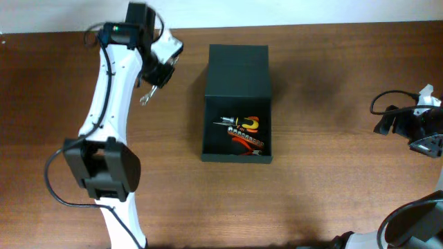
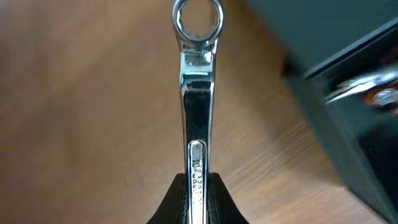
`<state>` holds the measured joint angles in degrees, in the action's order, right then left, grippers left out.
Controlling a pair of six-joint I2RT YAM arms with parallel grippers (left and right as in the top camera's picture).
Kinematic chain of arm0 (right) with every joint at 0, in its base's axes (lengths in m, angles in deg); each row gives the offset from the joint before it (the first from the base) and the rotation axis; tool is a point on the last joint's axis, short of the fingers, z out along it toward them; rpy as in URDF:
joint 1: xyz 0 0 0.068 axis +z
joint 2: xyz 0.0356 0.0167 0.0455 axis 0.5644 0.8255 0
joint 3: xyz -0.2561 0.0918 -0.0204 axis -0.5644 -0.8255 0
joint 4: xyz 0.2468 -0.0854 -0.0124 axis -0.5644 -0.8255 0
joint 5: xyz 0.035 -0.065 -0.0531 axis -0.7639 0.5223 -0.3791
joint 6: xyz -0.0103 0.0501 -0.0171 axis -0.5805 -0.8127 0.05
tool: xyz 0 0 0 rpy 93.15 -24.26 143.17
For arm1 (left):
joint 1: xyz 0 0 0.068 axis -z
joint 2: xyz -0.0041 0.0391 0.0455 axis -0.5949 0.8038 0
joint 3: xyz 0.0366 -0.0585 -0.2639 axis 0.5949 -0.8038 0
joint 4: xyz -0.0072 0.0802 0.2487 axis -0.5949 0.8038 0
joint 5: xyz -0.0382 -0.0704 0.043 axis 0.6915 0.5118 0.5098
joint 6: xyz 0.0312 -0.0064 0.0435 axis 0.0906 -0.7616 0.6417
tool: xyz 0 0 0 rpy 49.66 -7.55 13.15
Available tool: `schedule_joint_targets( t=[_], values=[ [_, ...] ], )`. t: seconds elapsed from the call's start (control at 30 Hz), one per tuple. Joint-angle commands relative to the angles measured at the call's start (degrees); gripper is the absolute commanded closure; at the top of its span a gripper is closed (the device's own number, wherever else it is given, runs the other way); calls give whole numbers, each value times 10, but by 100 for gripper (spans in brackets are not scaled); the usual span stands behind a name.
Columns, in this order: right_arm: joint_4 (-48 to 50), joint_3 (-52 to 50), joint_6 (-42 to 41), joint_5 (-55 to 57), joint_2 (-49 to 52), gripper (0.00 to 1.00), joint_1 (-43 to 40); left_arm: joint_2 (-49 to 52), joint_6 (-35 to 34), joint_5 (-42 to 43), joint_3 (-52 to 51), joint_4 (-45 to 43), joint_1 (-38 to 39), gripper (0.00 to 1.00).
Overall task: Pack container
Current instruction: 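Carry the wrench into the box with the left gripper and release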
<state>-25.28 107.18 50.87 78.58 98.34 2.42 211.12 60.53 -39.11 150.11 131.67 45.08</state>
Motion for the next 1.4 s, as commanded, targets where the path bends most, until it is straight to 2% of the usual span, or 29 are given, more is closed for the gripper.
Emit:
schedule_joint_targets(
  t=[0.0,0.27,0.5,0.67,1.03,1.37],
  values=[
    [0,0,-3,-5,-7,1,2,-10,45,21,63,22,54,98],
    [2,0,-2,-5,-7,1,2,-10,175,22,87,73,171,98],
    [6,0,-3,-5,-7,1,2,-10,196,83,51,85,198,98],
    [6,0,-3,-5,-7,1,2,-10,211,83,-28,68,206,98],
    [3,0,-3,-5,-7,1,2,-10,211,83,-169,-32,206,98],
    [3,0,-3,-5,-7,1,2,-7,211,64,-193,-65,243,98]
  ],
)
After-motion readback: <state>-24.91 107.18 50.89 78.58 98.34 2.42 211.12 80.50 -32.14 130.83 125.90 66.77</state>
